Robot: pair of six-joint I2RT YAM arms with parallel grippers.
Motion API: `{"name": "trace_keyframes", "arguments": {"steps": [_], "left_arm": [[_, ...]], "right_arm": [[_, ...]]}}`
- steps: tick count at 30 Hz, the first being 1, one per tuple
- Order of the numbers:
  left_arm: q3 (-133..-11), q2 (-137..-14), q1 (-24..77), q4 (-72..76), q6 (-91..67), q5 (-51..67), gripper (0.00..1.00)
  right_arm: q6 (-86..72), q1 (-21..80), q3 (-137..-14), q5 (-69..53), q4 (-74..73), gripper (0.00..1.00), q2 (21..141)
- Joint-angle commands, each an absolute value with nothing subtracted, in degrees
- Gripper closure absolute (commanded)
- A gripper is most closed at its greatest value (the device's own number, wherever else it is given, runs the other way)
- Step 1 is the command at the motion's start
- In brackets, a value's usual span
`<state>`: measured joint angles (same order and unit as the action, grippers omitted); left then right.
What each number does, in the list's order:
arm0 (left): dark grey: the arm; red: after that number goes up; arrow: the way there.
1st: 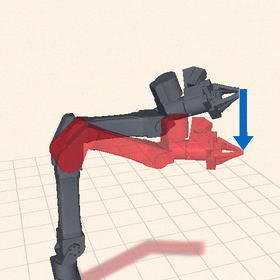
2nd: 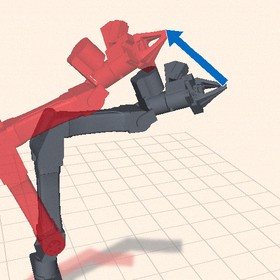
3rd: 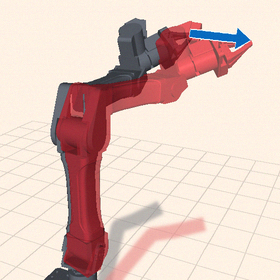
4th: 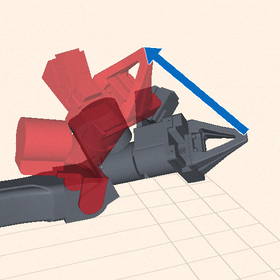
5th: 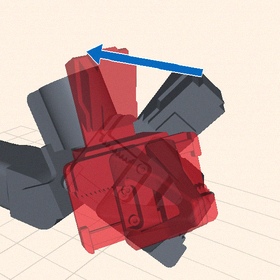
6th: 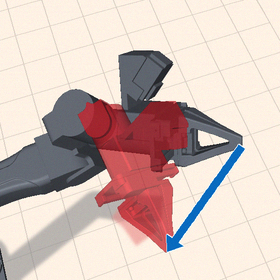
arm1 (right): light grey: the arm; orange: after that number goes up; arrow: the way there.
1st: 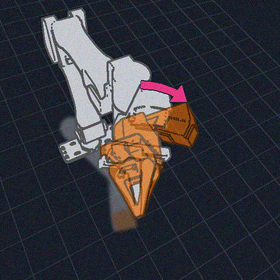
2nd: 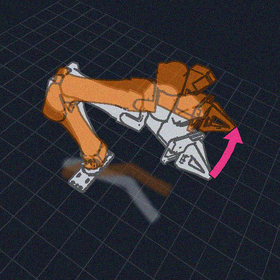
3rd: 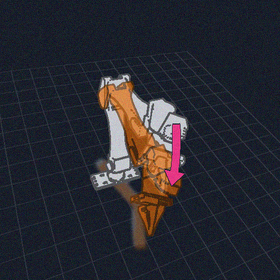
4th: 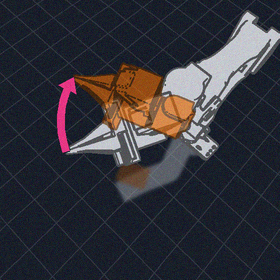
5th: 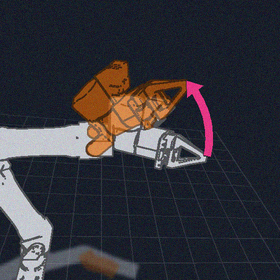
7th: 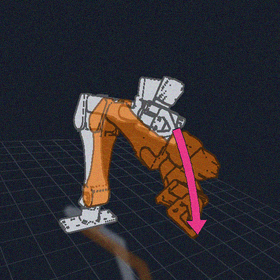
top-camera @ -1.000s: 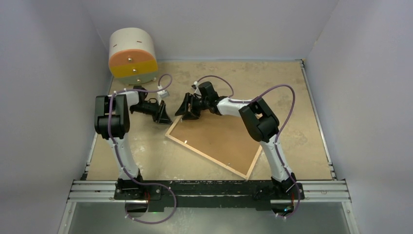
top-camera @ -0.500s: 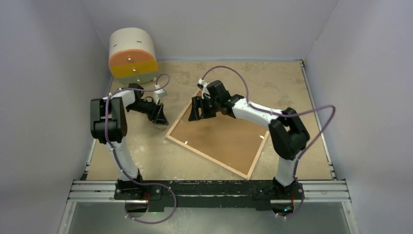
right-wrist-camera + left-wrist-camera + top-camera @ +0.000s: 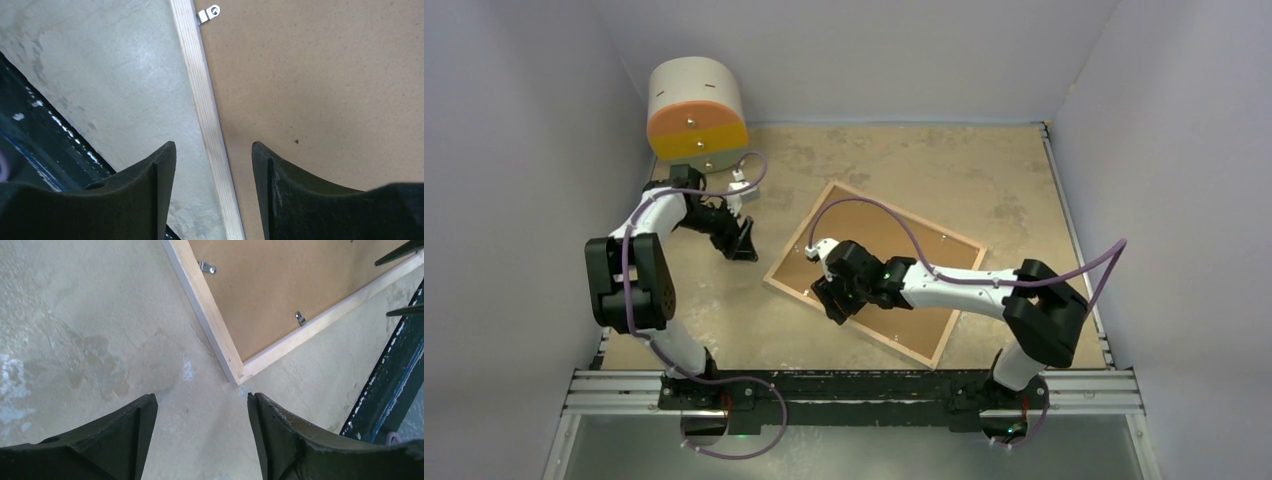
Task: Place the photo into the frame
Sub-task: Turn over the photo frame at the center of the board.
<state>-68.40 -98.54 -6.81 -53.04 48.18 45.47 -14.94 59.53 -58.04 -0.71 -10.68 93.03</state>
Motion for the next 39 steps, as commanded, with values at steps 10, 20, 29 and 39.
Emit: {"name": "trace_keyframes", "arguments": {"steps": [10, 20, 29, 39], "left_arm": [[-64.6, -90.3, -7.3, -54.5, 47.1, 41.1, 0.18], [-63.5, -87.7, -7.3, -54.4, 48.3, 40.9, 0.15], [-62.4, -85.8, -7.2, -55.2, 49.9, 41.7, 0.13], [-59.0, -77.2, -7.1, -55.0, 55.2, 47.5, 0.1]], "right_arm": [[-12.6, 66.0, -57.1, 8.7, -10.9, 0.58, 95.8], [-13.6, 67.4, -56.3, 15.0, -10.9, 0.59, 96.1], [-13.9, 68.3, -55.3, 15.0, -10.8, 0.61, 96.7], [-14.4, 68.4, -57.3, 14.5, -11.4, 0.8, 100.1]]}}
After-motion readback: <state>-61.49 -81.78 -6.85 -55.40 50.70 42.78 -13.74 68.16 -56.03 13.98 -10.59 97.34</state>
